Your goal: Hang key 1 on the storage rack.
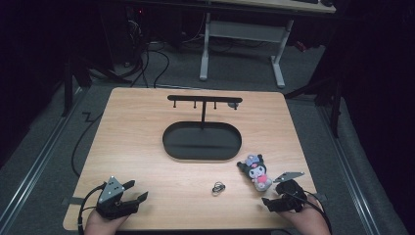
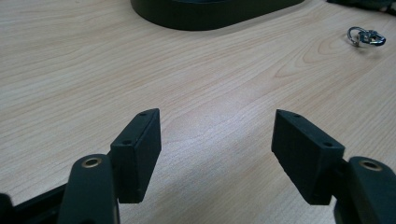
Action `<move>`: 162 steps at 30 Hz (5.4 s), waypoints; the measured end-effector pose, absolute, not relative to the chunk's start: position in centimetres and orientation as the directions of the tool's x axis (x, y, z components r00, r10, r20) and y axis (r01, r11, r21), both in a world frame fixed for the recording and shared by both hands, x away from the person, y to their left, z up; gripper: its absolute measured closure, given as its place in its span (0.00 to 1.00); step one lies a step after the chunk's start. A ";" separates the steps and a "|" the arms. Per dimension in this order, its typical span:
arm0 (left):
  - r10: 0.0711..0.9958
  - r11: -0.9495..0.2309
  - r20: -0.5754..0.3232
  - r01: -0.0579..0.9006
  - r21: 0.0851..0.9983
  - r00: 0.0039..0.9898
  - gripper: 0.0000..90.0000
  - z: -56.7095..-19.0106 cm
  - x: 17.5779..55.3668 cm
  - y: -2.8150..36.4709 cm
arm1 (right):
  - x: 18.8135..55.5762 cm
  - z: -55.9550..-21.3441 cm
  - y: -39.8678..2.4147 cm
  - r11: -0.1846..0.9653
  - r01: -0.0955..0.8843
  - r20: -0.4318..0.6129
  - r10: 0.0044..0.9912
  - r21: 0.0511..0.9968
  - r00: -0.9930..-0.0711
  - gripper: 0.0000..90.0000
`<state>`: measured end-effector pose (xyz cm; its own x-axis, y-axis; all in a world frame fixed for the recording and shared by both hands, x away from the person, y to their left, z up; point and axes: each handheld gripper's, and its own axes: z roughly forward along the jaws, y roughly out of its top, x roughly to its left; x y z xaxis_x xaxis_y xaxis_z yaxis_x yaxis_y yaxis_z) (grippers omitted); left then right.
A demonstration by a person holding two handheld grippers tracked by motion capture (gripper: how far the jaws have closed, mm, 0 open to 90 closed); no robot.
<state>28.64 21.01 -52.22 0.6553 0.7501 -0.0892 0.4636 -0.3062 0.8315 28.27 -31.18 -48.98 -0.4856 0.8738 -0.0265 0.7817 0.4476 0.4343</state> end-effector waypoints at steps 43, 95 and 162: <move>0.744 -0.299 -0.100 0.463 0.834 0.660 0.37 -52.2 28.2 21.1 | 33.3 -46.6 -27.7 0.546 0.807 -0.040 0.833 0.224 -0.552 0.17; 0.746 -0.290 -0.103 0.461 0.839 0.658 0.37 -52.0 28.4 21.6 | 36.3 -48.5 -28.1 0.463 0.870 0.015 0.881 0.168 -0.472 0.47; 0.731 -0.302 -0.109 0.464 0.833 0.673 0.36 -52.3 28.7 21.1 | 37.8 -38.7 -26.9 0.460 0.830 0.072 0.860 0.316 -0.504 0.55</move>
<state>28.70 21.10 -52.32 0.6733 0.7313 -0.1094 0.4638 -0.3024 0.8328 37.82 -26.92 -38.72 -0.5044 0.8605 0.0717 0.8297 0.4600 0.3163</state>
